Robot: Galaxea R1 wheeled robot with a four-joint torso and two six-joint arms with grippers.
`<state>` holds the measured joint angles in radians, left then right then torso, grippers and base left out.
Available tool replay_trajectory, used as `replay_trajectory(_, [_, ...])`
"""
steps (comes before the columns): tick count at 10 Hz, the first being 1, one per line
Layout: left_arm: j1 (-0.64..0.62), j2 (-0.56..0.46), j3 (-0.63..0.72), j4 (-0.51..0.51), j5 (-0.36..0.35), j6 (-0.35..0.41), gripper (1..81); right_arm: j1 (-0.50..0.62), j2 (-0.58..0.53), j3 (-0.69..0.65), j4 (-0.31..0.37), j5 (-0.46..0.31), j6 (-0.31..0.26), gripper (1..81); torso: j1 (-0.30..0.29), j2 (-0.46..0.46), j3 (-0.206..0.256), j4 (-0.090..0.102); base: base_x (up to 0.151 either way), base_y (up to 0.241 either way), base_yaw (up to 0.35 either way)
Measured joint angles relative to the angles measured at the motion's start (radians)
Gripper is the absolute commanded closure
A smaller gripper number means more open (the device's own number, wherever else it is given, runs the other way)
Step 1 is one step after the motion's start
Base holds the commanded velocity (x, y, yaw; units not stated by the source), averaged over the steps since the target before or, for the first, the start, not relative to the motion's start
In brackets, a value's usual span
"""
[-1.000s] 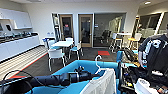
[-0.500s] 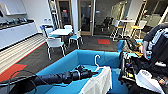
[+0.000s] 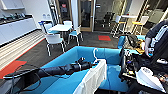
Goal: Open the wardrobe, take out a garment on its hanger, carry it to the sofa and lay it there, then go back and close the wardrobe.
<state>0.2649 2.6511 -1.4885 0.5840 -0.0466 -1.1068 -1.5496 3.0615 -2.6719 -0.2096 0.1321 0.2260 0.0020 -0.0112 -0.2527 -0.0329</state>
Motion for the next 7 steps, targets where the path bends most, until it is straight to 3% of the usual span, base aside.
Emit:
replay_trajectory(3, [-0.034,0.093,-0.089,0.001,-0.03,-0.059,81.1,0.001,0.001,0.0,0.0,0.0,0.0,1.0,0.0,0.0,0.0,0.0,0.0,0.0,0.0])
replay_trajectory(7, [-0.065,0.199,-0.316,0.0,-0.029,-0.157,81.1,0.002,0.002,0.0,0.003,-0.001,0.001,1.0,0.0,0.0,-0.001,0.0,0.0,0.0,0.0])
